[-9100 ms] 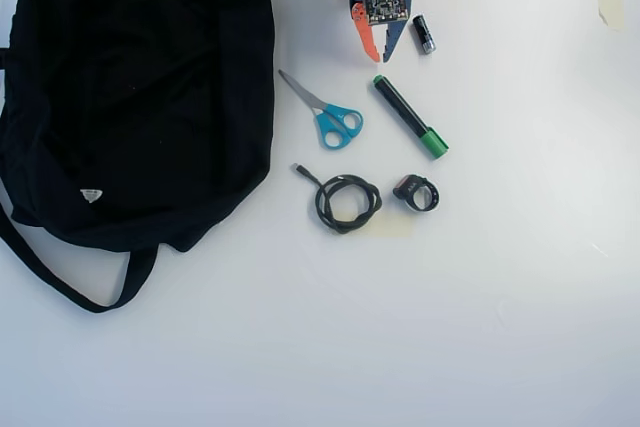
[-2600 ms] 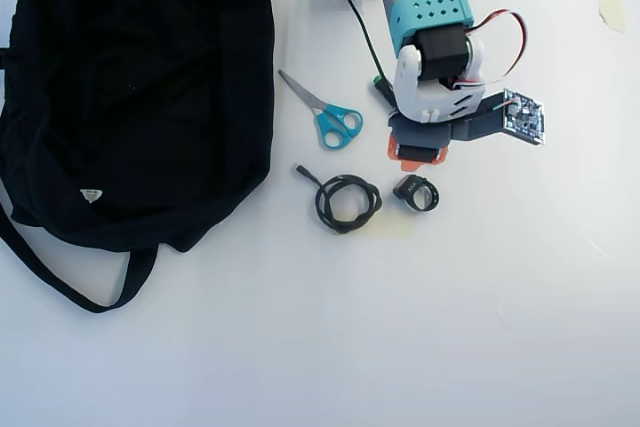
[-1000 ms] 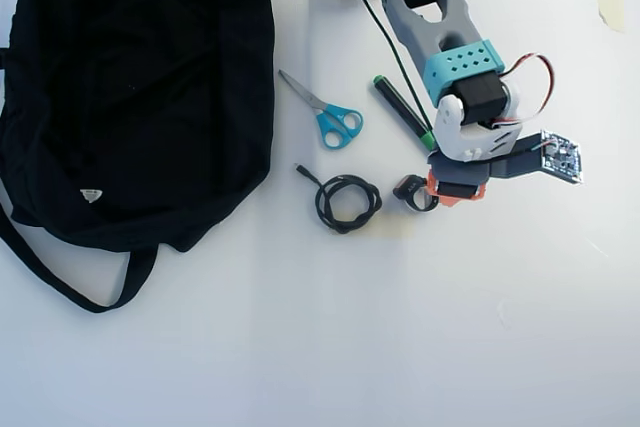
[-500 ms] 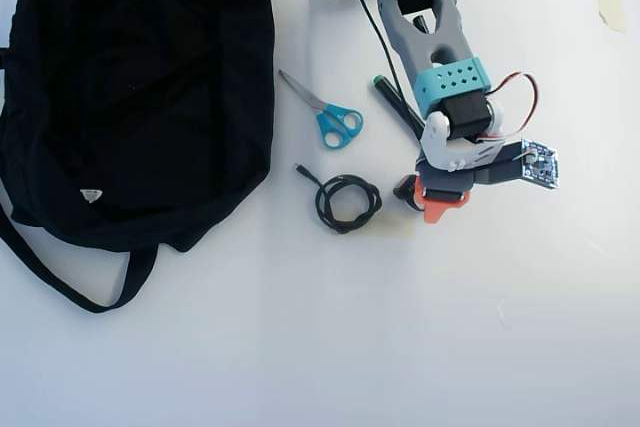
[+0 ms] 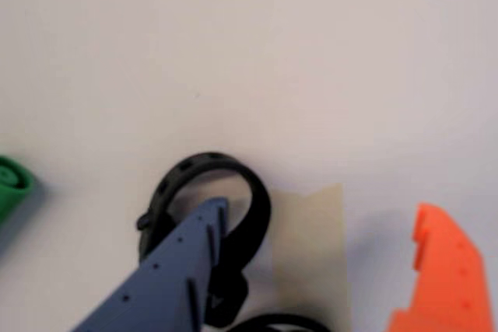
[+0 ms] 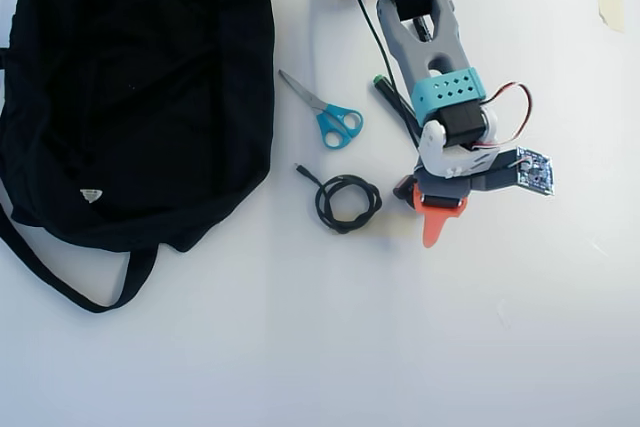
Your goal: Put the bike light into the black bag
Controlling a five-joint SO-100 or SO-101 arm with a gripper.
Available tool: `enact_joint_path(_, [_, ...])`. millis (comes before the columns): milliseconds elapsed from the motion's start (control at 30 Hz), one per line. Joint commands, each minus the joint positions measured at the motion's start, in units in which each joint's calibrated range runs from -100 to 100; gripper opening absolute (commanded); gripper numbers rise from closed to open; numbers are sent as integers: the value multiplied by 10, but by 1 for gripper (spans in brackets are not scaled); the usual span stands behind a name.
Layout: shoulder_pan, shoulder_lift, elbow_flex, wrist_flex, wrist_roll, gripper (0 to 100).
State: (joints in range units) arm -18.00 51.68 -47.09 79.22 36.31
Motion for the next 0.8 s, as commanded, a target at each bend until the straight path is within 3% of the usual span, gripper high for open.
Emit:
enact_joint_path(0, [6,-10,-3,-3,1,31])
enact_joint_path(633, [30,-10,46,7,14,31])
enact_joint_path(767, [35,-10,46,19,17,23])
